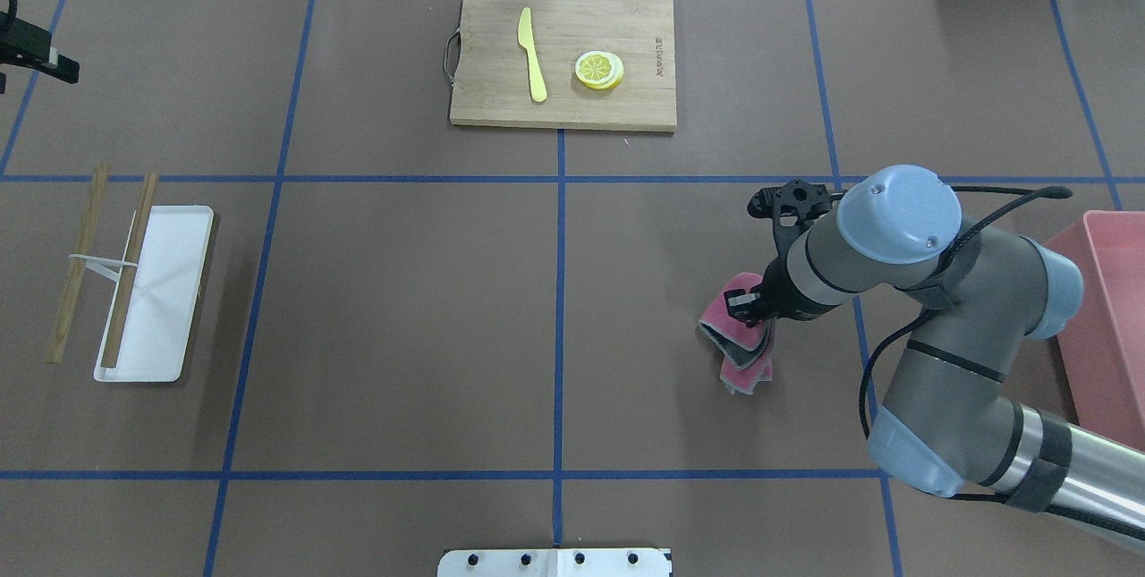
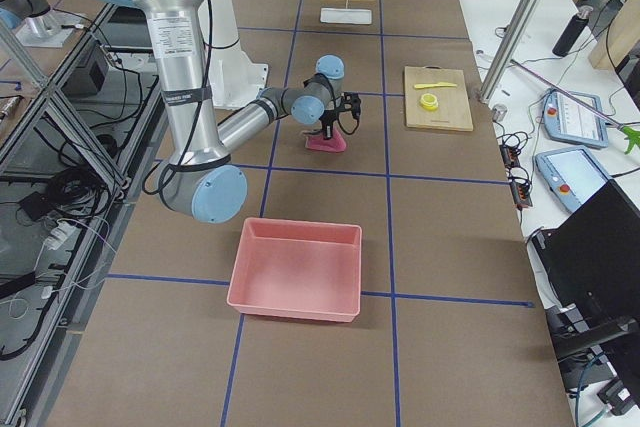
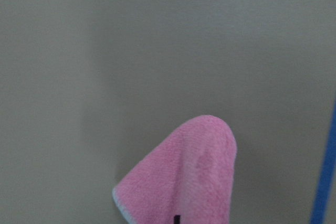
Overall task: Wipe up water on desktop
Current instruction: 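Rub the towel back and forth on the table with the right gripper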
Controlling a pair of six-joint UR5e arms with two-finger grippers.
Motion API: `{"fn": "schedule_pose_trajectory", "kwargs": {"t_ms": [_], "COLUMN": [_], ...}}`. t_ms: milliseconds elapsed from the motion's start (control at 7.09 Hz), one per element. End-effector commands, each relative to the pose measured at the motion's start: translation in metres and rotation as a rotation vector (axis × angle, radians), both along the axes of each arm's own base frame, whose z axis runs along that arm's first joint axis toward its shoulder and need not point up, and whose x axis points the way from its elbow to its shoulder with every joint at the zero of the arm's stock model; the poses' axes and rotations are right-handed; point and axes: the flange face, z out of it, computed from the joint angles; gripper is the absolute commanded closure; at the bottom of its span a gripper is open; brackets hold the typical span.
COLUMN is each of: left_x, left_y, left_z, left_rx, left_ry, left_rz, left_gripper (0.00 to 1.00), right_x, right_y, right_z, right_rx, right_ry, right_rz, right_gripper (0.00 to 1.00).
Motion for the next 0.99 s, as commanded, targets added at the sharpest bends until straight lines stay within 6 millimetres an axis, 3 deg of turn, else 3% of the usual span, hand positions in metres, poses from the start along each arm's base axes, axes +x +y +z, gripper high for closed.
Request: {"fn": "schedule_pose_trajectory", "kwargs": {"t_ms": [0, 141, 282, 423, 705, 846], "left_x": [-0.006, -0.007, -0.007, -0.007, -0.006, -0.006], "left_y": [0.000, 0.000, 0.001, 0.001, 0.000, 0.000], "left_z": [0.000, 0.000, -0.002, -0.002, -0.001, -0.001], "left_rx": [-0.001, 0.000, 0.003, 0.003, 0.000, 0.000], "left_ry": [0.005, 0.006, 0.008, 0.008, 0.007, 0.007], "left_rz": [-0.005, -0.007, -0.006, -0.006, -0.006, -0.006], "left_gripper": [0.03, 0.03, 0.03, 0.03, 0.03, 0.03], "right_x": [0.075, 0.080, 0.067, 0.041, -0.063, -0.100], "right_y": [0.001, -0.002, -0.010, -0.017, -0.029, -0.026], "right_z": [0.075, 0.079, 0.060, 0.031, -0.042, -0.068], "right_rx": [0.021, 0.028, 0.040, 0.020, -0.065, -0.076], "right_ry": [0.079, 0.086, 0.064, 0.029, -0.041, -0.053], "right_rz": [-0.070, -0.068, -0.063, -0.033, 0.016, 0.037], "right_gripper": [1.00, 1.00, 1.00, 1.00, 1.00, 1.00]}}
